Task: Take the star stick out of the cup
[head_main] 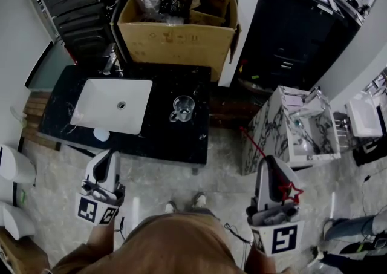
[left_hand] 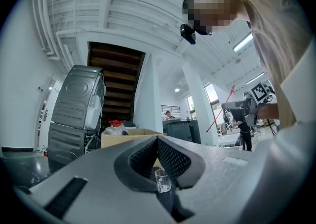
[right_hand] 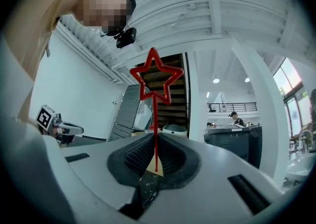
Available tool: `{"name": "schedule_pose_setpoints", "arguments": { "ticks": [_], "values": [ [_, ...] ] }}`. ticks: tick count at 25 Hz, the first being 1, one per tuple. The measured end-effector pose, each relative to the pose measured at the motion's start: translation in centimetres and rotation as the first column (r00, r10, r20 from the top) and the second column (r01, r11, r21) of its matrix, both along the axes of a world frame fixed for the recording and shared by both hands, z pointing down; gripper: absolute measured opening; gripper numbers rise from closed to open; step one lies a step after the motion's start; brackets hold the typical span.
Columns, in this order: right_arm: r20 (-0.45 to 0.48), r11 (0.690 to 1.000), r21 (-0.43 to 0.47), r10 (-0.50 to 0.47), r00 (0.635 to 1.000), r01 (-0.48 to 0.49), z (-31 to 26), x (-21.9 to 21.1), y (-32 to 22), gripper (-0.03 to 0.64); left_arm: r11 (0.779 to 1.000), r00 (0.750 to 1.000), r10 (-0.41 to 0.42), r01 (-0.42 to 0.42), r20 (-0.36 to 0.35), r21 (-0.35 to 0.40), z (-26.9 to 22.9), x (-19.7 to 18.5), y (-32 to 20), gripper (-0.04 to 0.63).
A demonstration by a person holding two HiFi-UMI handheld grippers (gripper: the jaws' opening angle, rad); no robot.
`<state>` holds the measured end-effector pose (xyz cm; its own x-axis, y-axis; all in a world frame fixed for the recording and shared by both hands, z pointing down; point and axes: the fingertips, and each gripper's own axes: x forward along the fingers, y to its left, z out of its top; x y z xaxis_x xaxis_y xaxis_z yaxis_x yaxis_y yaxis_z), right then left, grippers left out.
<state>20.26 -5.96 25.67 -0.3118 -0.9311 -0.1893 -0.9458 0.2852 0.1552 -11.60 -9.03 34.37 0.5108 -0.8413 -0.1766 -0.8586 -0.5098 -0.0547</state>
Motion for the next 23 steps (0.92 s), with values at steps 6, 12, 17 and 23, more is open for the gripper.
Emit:
{"name": "schedule_pose_setpoints", "arguments": {
  "ticks": [6, 12, 17, 23],
  "values": [
    [-0.039, 0.999, -0.009, -0.039, 0.998, 0.039, 1.0, -0.3, 0.2, 0.014, 1.0, 1.0, -0.011, 0.011, -0.001, -0.007, 0.2, -0.4, 0.2, 0.002],
    [-0.041, 0.999, -0.004, -0.053, 0.998, 0.053, 0.8, -0.8, -0.2, 0.014, 1.0, 1.0, -0.019, 0.019, -0.001, -0.011, 0.2, -0.7, 0.1, 0.0],
    [-0.043, 0.998, -0.009, -0.061, 0.997, 0.06, 1.2, -0.8, -0.4, 0.014, 1.0, 1.0, -0.027, 0.027, 0.003, -0.012, 0.3, -0.8, 0.0, 0.002],
    [-0.039, 0.998, -0.022, -0.059, 0.997, 0.058, 1.4, -0.7, -0.9, 0.014, 1.0, 1.0, -0.029, 0.029, 0.003, -0.013, 0.3, -0.7, -0.2, 0.002]
  ]
}}
